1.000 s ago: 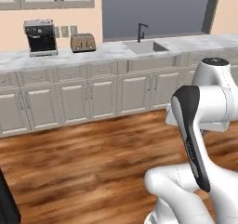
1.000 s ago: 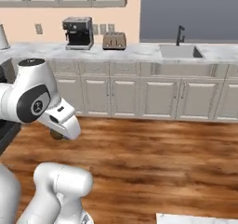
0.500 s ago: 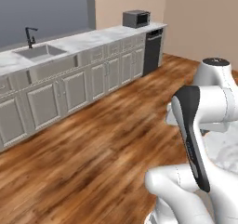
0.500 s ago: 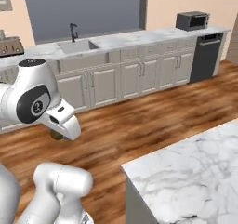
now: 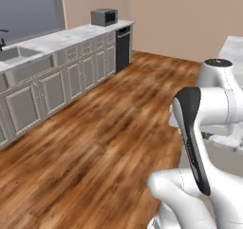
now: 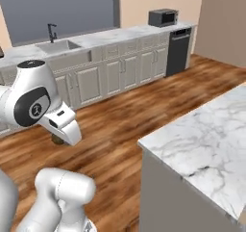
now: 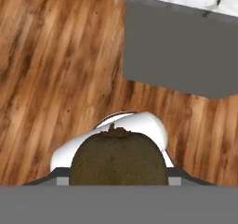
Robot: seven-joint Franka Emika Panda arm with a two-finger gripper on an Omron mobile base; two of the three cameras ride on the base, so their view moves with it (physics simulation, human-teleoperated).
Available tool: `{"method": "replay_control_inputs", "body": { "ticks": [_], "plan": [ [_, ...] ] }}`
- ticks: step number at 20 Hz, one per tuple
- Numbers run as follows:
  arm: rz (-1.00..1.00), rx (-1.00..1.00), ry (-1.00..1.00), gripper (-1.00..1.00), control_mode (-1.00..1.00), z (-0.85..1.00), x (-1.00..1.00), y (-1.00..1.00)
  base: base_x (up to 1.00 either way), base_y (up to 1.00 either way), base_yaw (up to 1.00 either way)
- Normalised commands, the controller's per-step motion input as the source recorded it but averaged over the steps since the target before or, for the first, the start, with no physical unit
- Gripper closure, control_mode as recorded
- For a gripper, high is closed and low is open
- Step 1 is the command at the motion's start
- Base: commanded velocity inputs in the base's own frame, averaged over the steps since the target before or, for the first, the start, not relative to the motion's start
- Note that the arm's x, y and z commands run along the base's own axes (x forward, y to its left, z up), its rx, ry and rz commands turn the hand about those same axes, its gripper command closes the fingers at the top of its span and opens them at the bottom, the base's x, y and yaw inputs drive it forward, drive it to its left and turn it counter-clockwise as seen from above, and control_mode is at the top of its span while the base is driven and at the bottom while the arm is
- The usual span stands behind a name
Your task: Place the cold items (apple and kiwi) from the fridge in one tupperware on the dining counter. Place the warm items (hot dog and kebab skewer) in the stove area in another tupperware.
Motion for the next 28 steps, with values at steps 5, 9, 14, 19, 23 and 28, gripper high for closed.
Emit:
{"method": "replay_control_inputs", "body": {
  "ticks": [5, 9, 14, 19, 23, 28],
  "plan": [
    [0.0, 0.0, 0.0, 1.0, 1.0, 0.0, 0.0, 0.0, -0.97, -0.44, -0.37],
    [0.0, 0.0, 0.0, 1.0, 1.0, 0.0, 0.0, 0.0, -0.63, -0.59, -0.4],
    [0.0, 0.0, 0.0, 1.0, 1.0, 0.0, 0.0, 0.0, -0.38, -0.91, -0.28],
    [0.0, 0.0, 0.0, 1.0, 1.0, 0.0, 0.0, 0.0, -0.41, -0.98, -0.17],
    [0.0, 0.0, 0.0, 1.0, 1.0, 0.0, 0.0, 0.0, -0.12, -1.0, -0.1],
    [0.0, 0.0, 0.0, 1.0, 1.0, 0.0, 0.0, 0.0, 0.02, -1.0, -0.01]
  ]
}}
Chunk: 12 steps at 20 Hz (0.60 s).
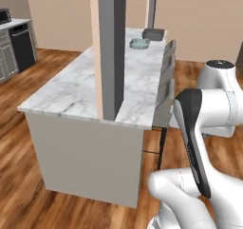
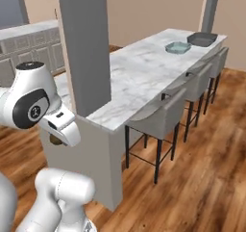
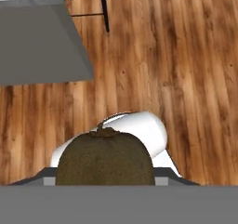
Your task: Place the cold items (apple and kiwi) from the fridge in one tupperware on the dining counter. Place the warm items (hot dog and kebab skewer) in the stove area in another tupperware.
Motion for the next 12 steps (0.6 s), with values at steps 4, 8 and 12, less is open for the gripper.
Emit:
{"method": "replay_control_inputs", "body": {
  "ticks": [4, 8, 12],
  "plan": [
    [0.0, 0.0, 0.0, 1.0, 1.0, 0.0, 0.0, 0.0, 0.19, -1.0, 0.0],
    [0.0, 0.0, 0.0, 1.0, 1.0, 0.0, 0.0, 0.0, 0.48, -1.0, 0.04],
    [0.0, 0.0, 0.0, 1.0, 1.0, 0.0, 0.0, 0.0, 0.64, -0.96, 0.14]
  ]
}}
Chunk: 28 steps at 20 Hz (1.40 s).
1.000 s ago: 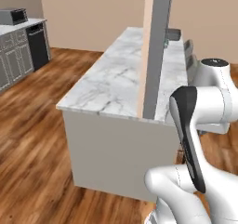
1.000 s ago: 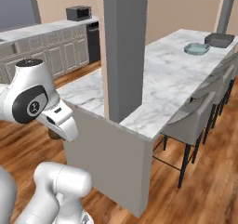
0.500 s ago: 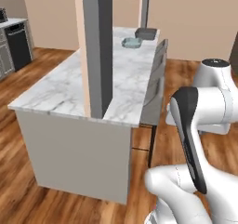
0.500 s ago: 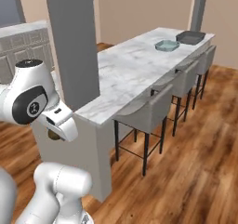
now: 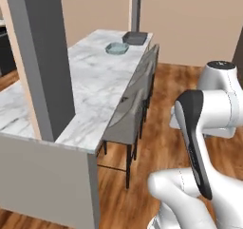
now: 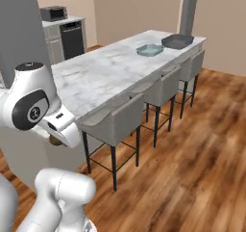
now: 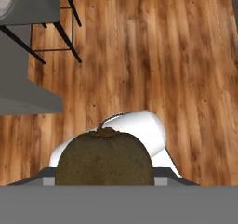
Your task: Place the cold items (apple and kiwi) from the fridge in one tupperware on the dining counter. Place the warm items (hot dog and kebab skewer) in the stove area in another tupperware.
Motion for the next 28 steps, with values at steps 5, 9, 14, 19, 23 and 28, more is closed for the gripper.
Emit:
{"method": "replay_control_inputs", "body": {
  "ticks": [5, 9, 14, 19, 23, 28],
  "plan": [
    [0.0, 0.0, 0.0, 1.0, 1.0, 0.0, 0.0, 0.0, 0.5, -0.73, 0.41],
    [0.0, 0.0, 0.0, 1.0, 1.0, 0.0, 0.0, 0.0, 0.17, -0.41, 0.64],
    [0.0, 0.0, 0.0, 1.0, 1.0, 0.0, 0.0, 0.0, 0.01, -0.57, 0.6],
    [0.0, 0.0, 0.0, 1.0, 1.0, 0.0, 0.0, 0.0, 0.0, -0.71, 0.54],
    [0.0, 0.0, 0.0, 1.0, 1.0, 0.0, 0.0, 0.0, 0.0, -0.97, 0.39],
    [0.0, 0.0, 0.0, 1.0, 1.0, 0.0, 0.0, 0.0, 0.0, -1.0, 0.29]
  ]
}}
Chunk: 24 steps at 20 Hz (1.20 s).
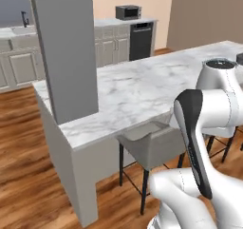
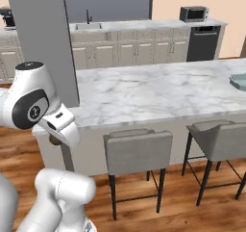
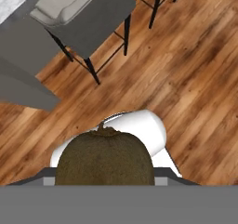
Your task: Place the cold items (apple and kiwi) from the fridge in one tupperware on the dining counter. Place the warm items (hot dog and kebab skewer) in the stove area in another tupperware.
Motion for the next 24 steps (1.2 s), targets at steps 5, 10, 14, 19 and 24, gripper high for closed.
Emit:
{"method": "replay_control_inputs", "body": {
  "ticks": [5, 10, 14, 19, 24],
  "plan": [
    [0.0, 0.0, 0.0, 1.0, 1.0, 0.0, 0.0, 0.0, 0.06, -1.0, 0.27],
    [0.0, 0.0, 0.0, 1.0, 1.0, 0.0, 0.0, 0.0, 0.19, -1.0, 0.26],
    [0.0, 0.0, 0.0, 1.0, 1.0, 0.0, 0.0, 0.0, 0.2, -1.0, 0.23],
    [0.0, 0.0, 0.0, 1.0, 1.0, 0.0, 0.0, 0.0, 0.21, -1.0, 0.21],
    [0.0, 0.0, 0.0, 1.0, 1.0, 0.0, 0.0, 0.0, 0.21, -1.0, 0.17]
  ]
}}
